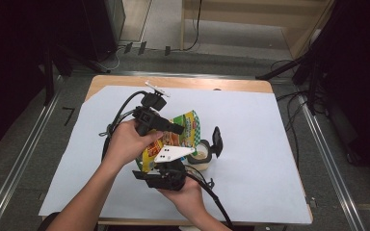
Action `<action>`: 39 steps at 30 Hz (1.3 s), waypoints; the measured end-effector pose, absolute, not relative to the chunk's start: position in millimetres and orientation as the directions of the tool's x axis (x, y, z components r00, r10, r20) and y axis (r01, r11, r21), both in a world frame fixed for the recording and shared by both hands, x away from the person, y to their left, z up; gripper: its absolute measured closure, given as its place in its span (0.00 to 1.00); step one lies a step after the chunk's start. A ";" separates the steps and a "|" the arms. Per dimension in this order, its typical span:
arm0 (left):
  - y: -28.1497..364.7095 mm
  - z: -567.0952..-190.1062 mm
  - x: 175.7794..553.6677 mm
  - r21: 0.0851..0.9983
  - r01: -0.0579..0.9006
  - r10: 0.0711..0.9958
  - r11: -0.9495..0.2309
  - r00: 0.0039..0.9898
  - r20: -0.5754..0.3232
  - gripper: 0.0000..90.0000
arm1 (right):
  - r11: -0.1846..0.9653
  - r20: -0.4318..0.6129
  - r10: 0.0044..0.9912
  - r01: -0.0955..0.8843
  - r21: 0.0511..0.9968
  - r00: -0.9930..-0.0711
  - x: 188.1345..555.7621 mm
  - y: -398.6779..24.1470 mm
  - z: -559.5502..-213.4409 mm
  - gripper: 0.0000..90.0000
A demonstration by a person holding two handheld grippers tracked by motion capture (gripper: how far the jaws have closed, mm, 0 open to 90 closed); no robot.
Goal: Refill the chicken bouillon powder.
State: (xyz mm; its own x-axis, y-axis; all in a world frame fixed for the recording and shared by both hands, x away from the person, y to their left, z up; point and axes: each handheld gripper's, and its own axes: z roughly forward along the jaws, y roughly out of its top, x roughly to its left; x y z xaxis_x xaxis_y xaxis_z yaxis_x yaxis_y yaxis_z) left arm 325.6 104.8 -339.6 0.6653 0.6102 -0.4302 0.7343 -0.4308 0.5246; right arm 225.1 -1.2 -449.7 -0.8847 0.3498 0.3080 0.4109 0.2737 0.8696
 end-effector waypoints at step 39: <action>105.0 -340.0 325.3 0.522 0.734 0.605 -0.435 0.667 -0.434 0.86 | 0.279 0.294 0.352 0.399 0.873 -0.889 224.0 -1.3 -449.7 0.74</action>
